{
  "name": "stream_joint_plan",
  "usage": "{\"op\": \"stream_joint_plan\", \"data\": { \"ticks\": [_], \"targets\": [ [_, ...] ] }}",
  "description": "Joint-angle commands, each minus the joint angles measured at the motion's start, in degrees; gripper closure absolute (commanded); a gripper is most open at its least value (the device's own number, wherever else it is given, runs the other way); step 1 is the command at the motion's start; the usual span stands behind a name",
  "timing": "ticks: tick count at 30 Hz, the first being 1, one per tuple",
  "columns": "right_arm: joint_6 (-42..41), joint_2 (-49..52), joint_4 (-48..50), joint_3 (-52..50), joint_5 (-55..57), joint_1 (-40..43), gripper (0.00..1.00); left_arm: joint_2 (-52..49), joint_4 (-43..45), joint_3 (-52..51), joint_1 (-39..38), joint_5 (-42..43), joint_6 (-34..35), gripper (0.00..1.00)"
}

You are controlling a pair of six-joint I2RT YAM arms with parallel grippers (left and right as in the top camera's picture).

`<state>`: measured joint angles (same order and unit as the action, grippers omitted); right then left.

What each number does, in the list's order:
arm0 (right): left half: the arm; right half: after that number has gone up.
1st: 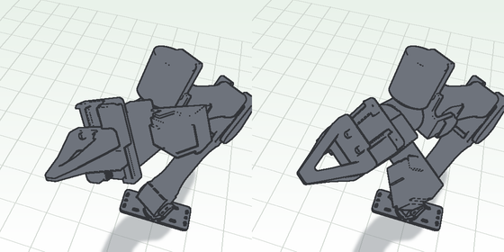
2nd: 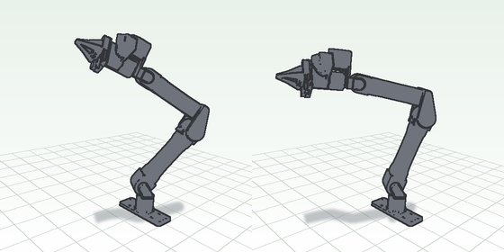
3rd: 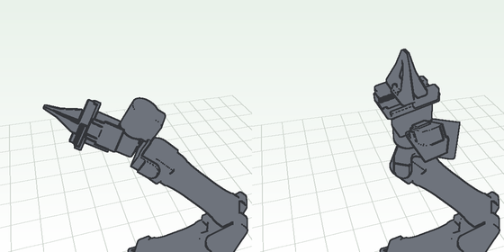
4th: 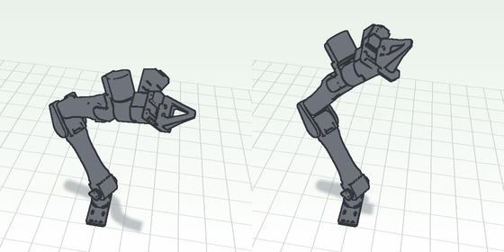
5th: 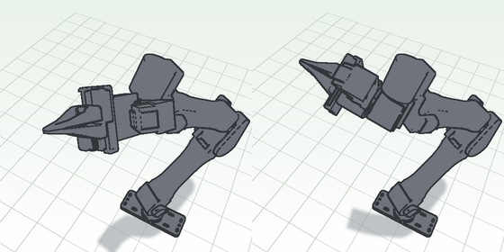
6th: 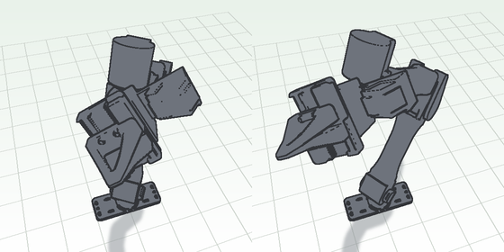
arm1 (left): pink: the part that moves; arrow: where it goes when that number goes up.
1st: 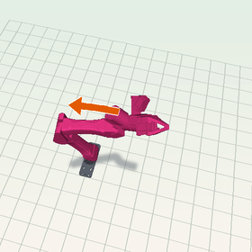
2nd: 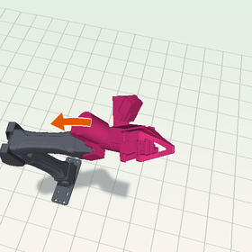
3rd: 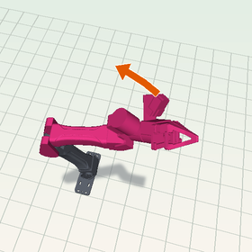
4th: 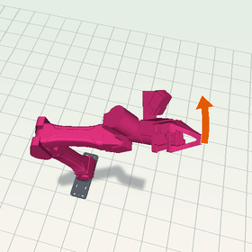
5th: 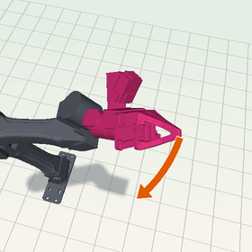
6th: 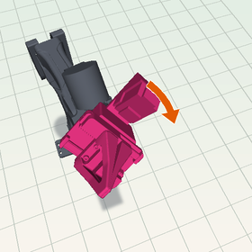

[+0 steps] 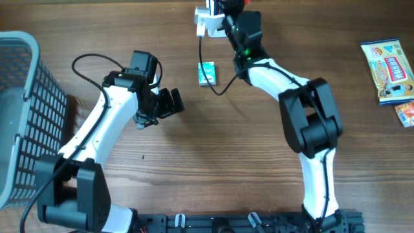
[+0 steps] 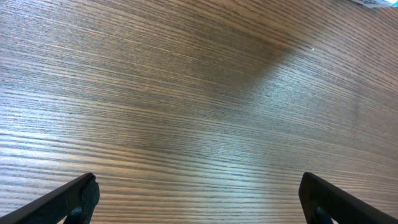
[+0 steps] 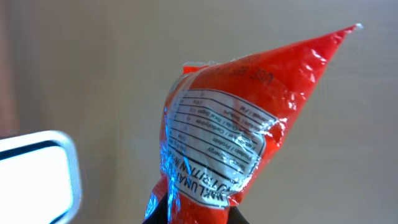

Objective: Scan the item barcode
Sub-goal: 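Hold the red bag up to the white scanner with the right gripper, then carry the red bag right and drop it at the table's right edge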

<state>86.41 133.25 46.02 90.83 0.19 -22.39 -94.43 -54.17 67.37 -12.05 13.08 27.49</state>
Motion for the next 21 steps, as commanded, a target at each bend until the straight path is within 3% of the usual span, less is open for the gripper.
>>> {"op": "stream_joint_plan", "data": {
  "ticks": [1,8,13,17,21],
  "targets": [
    [1.9,3.89,0.04,1.79,-2.75,0.94,0.96,0.57,0.0,0.72,0.02,-0.74,0.35,0.0],
    [2.08,4.98,1.97,1.79,1.66,3.04,0.96,0.57,0.0,0.72,0.02,-0.74,0.35,0.0],
    [0.85,4.98,2.38,1.79,14.97,6.6,0.96,0.57,0.0,0.74,0.02,-0.76,0.35,0.0],
    [-8.66,4.98,0.35,1.79,32.61,13.6,0.96,0.57,0.0,0.72,0.02,-0.76,0.35,0.0],
    [-27.82,4.98,-11.17,1.79,48.89,22.23,0.96,0.57,-0.02,0.72,0.02,-0.74,0.35,0.0]
  ]
}}
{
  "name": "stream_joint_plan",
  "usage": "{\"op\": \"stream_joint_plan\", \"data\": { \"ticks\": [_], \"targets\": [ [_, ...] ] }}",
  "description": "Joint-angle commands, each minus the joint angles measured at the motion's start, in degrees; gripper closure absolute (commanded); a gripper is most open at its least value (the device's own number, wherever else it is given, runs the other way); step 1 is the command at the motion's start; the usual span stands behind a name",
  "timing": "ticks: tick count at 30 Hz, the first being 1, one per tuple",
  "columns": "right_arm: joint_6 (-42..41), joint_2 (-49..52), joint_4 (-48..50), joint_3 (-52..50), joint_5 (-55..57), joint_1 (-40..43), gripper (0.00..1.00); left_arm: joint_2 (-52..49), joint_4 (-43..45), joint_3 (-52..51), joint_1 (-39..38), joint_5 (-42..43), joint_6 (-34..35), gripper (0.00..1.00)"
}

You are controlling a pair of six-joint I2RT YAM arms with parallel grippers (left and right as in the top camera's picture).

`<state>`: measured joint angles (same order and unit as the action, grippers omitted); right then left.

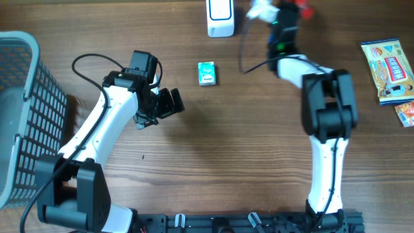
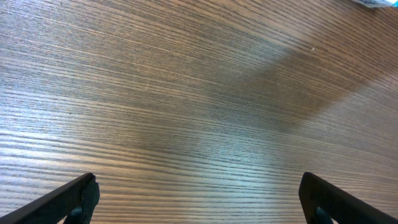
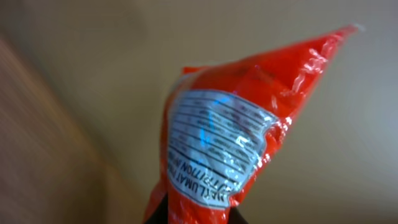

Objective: Scan the item barcode
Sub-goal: 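Carry the red bag right and drop it at the table's right edge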

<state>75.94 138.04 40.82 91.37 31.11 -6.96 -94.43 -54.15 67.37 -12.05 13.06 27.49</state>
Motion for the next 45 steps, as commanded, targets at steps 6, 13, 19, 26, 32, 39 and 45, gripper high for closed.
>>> {"op": "stream_joint_plan", "data": {
  "ticks": [6,13,19,26,32,39,45],
  "targets": [
    [-40.87,0.2,-31.8,1.22,29.9,18.32,0.96,0.57,-0.02,0.72,0.02,-0.74,0.35,0.0],
    [-47.04,0.07,-38.88,1.18,33.86,23.43,0.96,0.57,-0.04,0.72,0.02,-0.72,0.35,0.0],
    [-48.15,-0.02,-40.11,1.18,33.09,20.72,0.22,0.57,-0.04,0.72,0.02,-0.72,0.35,0.0],
    [-57.11,-0.42,-54.05,1.2,15.67,15.17,0.0,0.57,-0.04,0.72,0.02,-0.72,0.35,0.0],
    [-75.36,-4.09,-67.78,1.2,-5.07,16.41,0.0,0.57,-0.02,0.72,0.02,-0.72,0.35,0.0],
    [-79.71,-18.6,-75.36,1.2,-38.58,22.97,0.0,0.57,-0.04,0.72,0.02,-0.72,0.35,0.0],
    [-89.29,-34.4,-83.69,1.2,-46.93,22.27,0.0,0.57,-0.02,0.72,0.02,-0.72,0.35,0.0]
  ]
}}
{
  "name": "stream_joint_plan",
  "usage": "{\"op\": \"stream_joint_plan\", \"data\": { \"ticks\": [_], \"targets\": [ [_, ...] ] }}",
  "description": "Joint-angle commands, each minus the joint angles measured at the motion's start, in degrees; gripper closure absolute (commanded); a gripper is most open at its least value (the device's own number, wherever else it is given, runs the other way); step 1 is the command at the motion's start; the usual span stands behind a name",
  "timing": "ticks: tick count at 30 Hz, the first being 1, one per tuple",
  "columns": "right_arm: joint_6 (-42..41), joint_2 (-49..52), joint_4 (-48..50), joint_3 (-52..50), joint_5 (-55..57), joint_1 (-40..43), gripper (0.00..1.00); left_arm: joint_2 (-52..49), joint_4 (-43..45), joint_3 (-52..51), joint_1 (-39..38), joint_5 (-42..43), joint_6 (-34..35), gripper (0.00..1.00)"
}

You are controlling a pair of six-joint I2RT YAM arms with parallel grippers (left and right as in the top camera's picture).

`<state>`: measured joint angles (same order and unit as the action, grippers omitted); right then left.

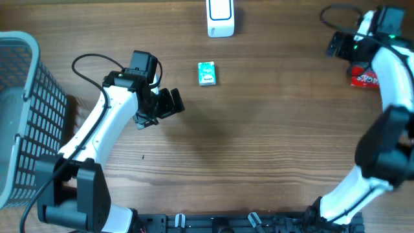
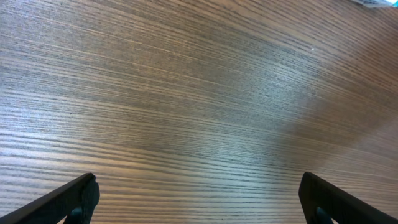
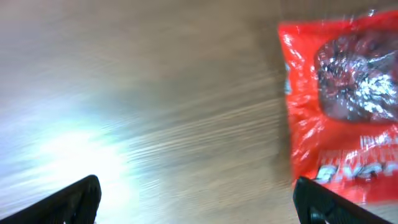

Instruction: Scan the item barcode

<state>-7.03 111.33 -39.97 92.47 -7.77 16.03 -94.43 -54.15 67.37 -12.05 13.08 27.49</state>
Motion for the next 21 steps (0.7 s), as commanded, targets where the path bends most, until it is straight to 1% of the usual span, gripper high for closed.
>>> {"op": "stream_joint_plan", "data": {
  "ticks": [1,3,5,7,8,11,15,18,21],
  "targets": [
    [-6.67,-10.21,-5.49,0.11,-10.23,-1.09,0.0,0.57,-0.04,0.72,0.02,-0.76,0.35,0.0],
    [-6.43,-14.27,-11.56,0.09,-16.68,-2.34,0.0,0.57,-0.04,0.72,0.02,-0.74,0.35,0.0],
    [-6.45,-15.76,-16.04,0.09,-21.44,-4.42,0.0,0.57,-0.04,0.72,0.02,-0.74,0.35,0.0],
    [-6.43,-15.67,-19.45,-0.02,-23.63,-6.97,0.0,0.57,-0.04,0.72,0.02,-0.74,0.35,0.0],
    [-5.95,-15.21,-20.92,-0.76,-23.56,-9.55,0.0,0.57,-0.04,0.72,0.02,-0.74,0.35,0.0],
    [-5.35,-14.8,-19.71,-4.55,-23.39,-15.69,0.0,0.57,-0.04,0.72,0.02,-0.74,0.35,0.0],
    [-5.44,-13.75,-14.73,-8.87,-22.18,-22.71,0.0,0.57,-0.04,0.72,0.02,-0.76,0.35,0.0],
    [-5.66,-13.6,-9.94,-9.46,-22.08,-24.98,0.0,0.57,-0.04,0.72,0.02,-0.74,0.35,0.0],
    [-8.22,-13.6,-6.45,-9.46,-22.01,-25.18,0.0,0.57,-0.02,0.72,0.02,-0.74,0.35,0.0]
  ]
}}
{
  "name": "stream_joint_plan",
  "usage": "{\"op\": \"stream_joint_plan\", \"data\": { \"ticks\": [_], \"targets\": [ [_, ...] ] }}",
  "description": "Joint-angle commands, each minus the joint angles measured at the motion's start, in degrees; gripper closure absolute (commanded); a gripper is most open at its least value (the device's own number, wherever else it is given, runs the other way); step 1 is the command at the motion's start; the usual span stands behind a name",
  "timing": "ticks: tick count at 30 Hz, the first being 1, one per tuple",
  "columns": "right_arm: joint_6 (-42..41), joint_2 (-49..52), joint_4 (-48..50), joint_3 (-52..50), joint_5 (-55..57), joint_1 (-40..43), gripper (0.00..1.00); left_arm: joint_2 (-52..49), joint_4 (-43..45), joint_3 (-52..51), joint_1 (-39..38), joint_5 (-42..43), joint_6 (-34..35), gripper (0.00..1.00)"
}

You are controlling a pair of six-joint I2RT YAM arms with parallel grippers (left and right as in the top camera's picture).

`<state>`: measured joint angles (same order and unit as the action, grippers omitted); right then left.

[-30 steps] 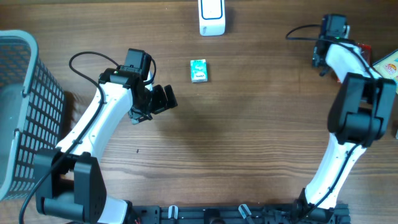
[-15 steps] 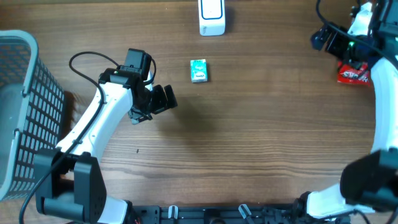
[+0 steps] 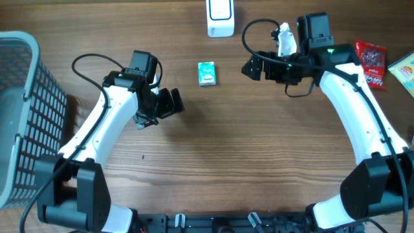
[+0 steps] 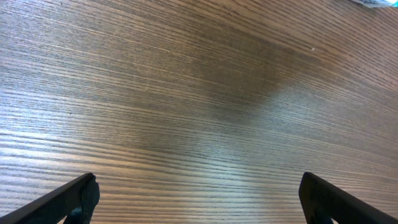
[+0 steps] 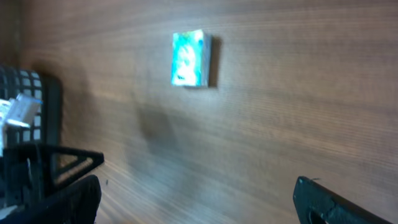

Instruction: Scan the item barcode

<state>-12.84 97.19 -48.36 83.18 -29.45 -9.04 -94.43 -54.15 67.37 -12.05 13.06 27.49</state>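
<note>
A small green box (image 3: 206, 73) lies flat on the wood table, below the white scanner (image 3: 220, 18) at the far edge. In the right wrist view the green box (image 5: 191, 58) sits ahead of my open right gripper (image 5: 199, 208), well apart from it. Overhead, the right gripper (image 3: 252, 67) hovers just right of the box with nothing in it. A red packet (image 3: 370, 55) lies at the far right. My left gripper (image 3: 171, 103) stands open below and left of the box, and the left wrist view shows the left gripper (image 4: 199, 205) over bare wood.
A grey mesh basket (image 3: 26, 116) stands at the left edge. A yellow packet (image 3: 404, 65) lies at the right edge beside the red one. The left arm (image 5: 28, 143) shows at the left of the right wrist view.
My right gripper, still open, has moved from over the red packet at the far right to just right of the green box. The red packet stays on the table. The left arm has not moved.
My right gripper held the red packet up by the scanner, then held it further right. Then the packet lay on the table at the far right with the gripper open over it. Now the open gripper is near the green box. The left arm stayed still throughout.
</note>
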Motion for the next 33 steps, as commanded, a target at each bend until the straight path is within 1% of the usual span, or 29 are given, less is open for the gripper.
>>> {"op": "stream_joint_plan", "data": {
  "ticks": [1,7,8,9,11,12,13,15,19,20,24,25,27,28,29,30,33],
  "targets": [
    [-3.23,0.55,2.67,-0.17,-0.15,-0.11,0.0,0.57,-0.02,0.72,0.02,-0.74,0.35,0.0],
    [-4.26,0.55,3.85,-0.17,-0.15,-0.11,0.0,0.57,4.33,0.72,0.02,-0.04,1.49,0.0],
    [-4.26,0.55,3.85,-0.17,-0.15,-0.11,0.0,0.57,6.4,0.72,0.02,0.09,1.95,0.0],
    [-4.26,0.55,3.85,-0.17,-0.15,-0.11,0.0,0.5,8.85,0.72,-0.07,0.94,3.08,0.0],
    [-4.26,0.55,3.85,-0.17,0.09,-0.11,0.0,-0.17,15.8,0.72,-0.87,4.81,3.19,0.0],
    [-4.24,0.55,3.85,-0.17,0.59,-0.11,0.0,-0.79,18.8,0.72,-1.44,5.42,3.19,0.0],
    [-4.26,0.55,3.85,-0.17,1.2,-0.11,0.0,-1.84,22.25,0.72,-2.34,5.31,3.15,0.0],
    [-4.26,0.55,3.85,-0.17,1.6,-0.11,0.0,-3.63,26.47,0.72,-3.04,5.33,3.19,0.0],
    [-4.24,0.55,3.85,-0.17,1.6,-0.11,0.0,-10.54,39.32,0.72,-3.91,5.38,3.48,0.0],
    [-4.24,0.55,3.85,-0.17,1.6,-0.11,0.0,-12.52,42.75,0.72,-4.15,5.31,4.46,0.0],
    [-4.26,0.55,3.85,-0.17,1.6,-0.11,0.0,-17.88,51.04,0.72,-5.29,5.33,5.18,0.0],
    [-4.24,0.55,3.85,-0.17,1.6,-0.11,0.0,-18.91,52.68,0.72,-5.7,5.33,5.18,0.02],
    [-4.26,0.55,3.85,-0.17,1.57,-0.11,0.0,-20.41,55.15,0.72,-6.64,5.25,5.16,0.11],
    [-4.26,0.55,3.85,-0.17,1.6,-0.11,0.0,-20.9,55.89,0.72,-7.19,4.68,5.16,0.16],
    [-4.26,0.55,3.85,-0.17,1.6,-0.11,0.0,-21.66,56.37,0.72,-8.28,0.98,5.16,0.2],
    [-4.24,0.55,3.85,-0.17,1.57,-0.11,0.0,-22.23,56.35,0.72,-8.98,-2.36,5.18,0.22],
    [-4.28,0.55,3.85,-0.17,1.6,-0.11,0.0,-23.54,56.35,0.72,-10.86,-9.25,5.16,0.2]
  ]
}}
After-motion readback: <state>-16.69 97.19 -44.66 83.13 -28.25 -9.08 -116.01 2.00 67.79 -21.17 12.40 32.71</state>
